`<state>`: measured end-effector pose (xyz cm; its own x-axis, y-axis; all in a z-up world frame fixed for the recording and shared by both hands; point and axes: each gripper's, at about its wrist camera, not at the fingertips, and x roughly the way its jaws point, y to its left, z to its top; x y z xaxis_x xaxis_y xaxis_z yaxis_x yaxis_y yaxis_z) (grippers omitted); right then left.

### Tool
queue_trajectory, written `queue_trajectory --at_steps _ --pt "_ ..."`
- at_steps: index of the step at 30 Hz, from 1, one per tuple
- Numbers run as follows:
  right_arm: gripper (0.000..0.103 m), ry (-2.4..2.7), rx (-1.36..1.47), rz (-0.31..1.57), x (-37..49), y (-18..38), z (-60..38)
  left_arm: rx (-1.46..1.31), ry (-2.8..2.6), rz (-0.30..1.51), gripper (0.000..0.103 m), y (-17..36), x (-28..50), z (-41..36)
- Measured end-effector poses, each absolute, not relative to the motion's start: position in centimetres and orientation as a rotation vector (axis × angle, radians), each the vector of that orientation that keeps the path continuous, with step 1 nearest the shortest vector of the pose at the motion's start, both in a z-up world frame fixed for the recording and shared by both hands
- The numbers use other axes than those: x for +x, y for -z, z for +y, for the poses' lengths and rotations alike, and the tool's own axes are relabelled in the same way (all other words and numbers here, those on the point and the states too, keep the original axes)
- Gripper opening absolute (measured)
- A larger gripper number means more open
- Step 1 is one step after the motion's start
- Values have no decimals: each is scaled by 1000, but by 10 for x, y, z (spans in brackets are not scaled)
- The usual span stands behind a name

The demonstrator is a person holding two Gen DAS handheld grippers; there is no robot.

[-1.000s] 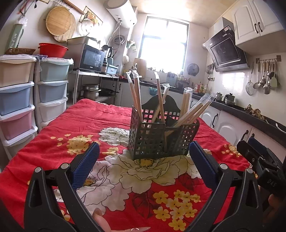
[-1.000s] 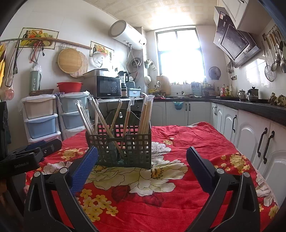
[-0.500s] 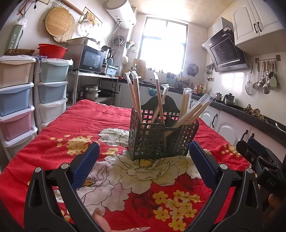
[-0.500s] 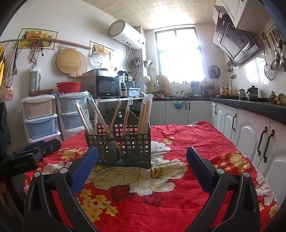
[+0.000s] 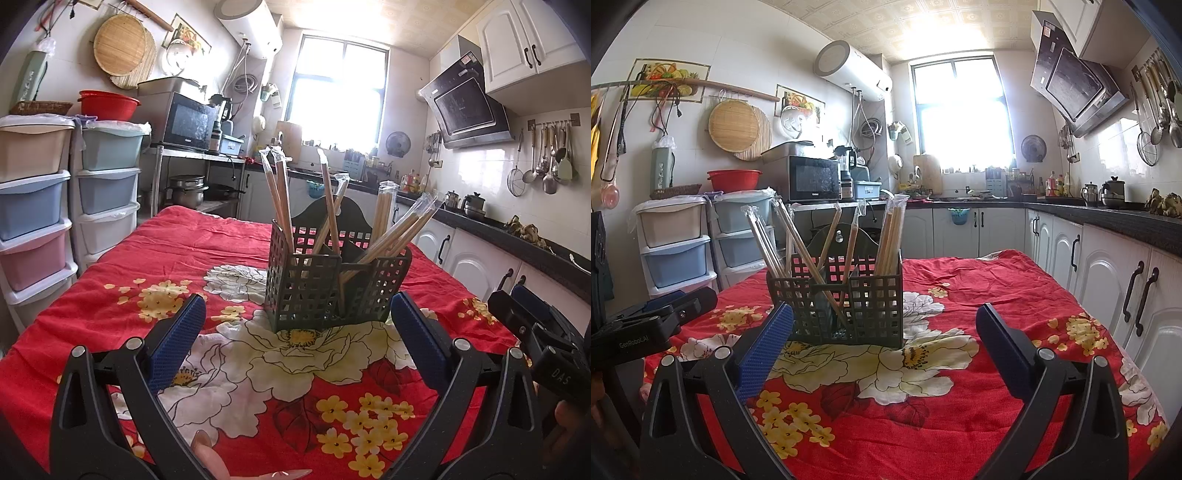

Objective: Organize utensils

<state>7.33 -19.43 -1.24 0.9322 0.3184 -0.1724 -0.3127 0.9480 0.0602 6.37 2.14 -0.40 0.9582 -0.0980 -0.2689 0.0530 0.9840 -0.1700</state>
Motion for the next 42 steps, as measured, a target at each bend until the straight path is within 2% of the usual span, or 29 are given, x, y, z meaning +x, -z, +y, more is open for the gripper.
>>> queue_trajectory --at_steps 20,26,34,42 --pt "97 -314 37 174 71 11 -196 -176 102 297 92 10 66 23" --pt "97 -267 56 210 74 6 -204 -205 69 370 92 11 72 31" --pt "97 -91 85 323 117 -6 -256 -291 -6 482 92 1 91 84" --pt "97 34 50 631 203 22 -294 -230 -256 607 92 19 150 145"
